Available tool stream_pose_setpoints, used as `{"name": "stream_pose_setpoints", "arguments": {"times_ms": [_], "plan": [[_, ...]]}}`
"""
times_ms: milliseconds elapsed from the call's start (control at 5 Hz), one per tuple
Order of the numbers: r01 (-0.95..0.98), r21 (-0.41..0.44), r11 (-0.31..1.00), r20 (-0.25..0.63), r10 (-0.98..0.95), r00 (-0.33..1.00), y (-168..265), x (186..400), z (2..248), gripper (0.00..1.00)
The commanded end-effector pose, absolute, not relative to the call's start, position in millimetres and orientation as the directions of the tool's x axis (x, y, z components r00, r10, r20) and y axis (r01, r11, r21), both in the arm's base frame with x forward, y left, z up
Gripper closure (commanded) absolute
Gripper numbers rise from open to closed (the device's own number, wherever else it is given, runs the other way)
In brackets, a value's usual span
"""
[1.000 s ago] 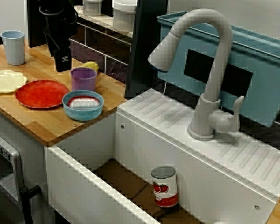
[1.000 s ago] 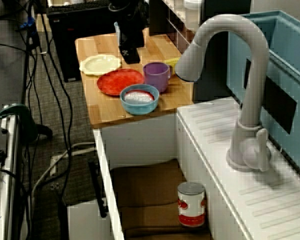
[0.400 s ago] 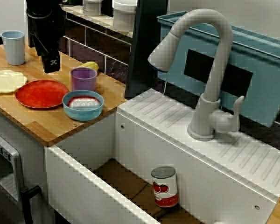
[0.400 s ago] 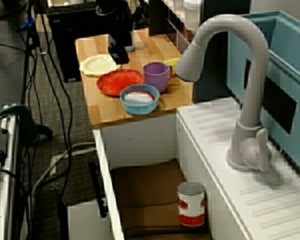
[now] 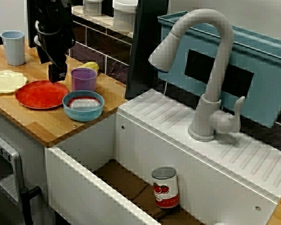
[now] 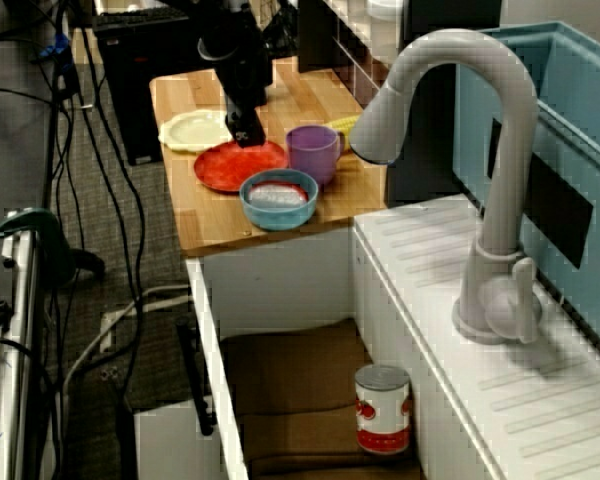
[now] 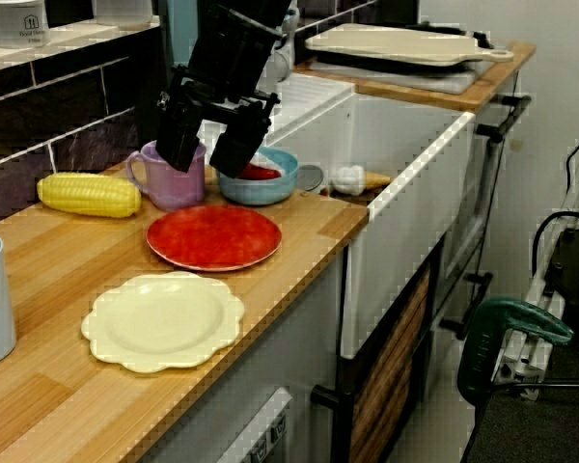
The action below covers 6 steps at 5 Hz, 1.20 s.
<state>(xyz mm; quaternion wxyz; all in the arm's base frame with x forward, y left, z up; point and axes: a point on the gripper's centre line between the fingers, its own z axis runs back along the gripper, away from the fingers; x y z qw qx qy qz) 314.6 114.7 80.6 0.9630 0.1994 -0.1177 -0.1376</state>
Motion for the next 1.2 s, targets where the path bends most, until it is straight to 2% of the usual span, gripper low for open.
{"name": "stream_pose_setpoints", "arguments": {"times_ms": [0, 400, 600, 1000], "plan": [[0.205, 0.424, 0.882, 0.193, -0.310, 0.931, 115, 317, 87, 0.00], [0.270, 0.389, 0.881, 0.226, -0.375, 0.899, 106, 309, 106, 0.00], [0.313, 0.331, 0.890, 0.235, -0.399, 0.886, 105, 310, 114, 0.00], [0.359, 0.300, 0.884, 0.276, -0.440, 0.854, 98, 314, 117, 0.00]]}}
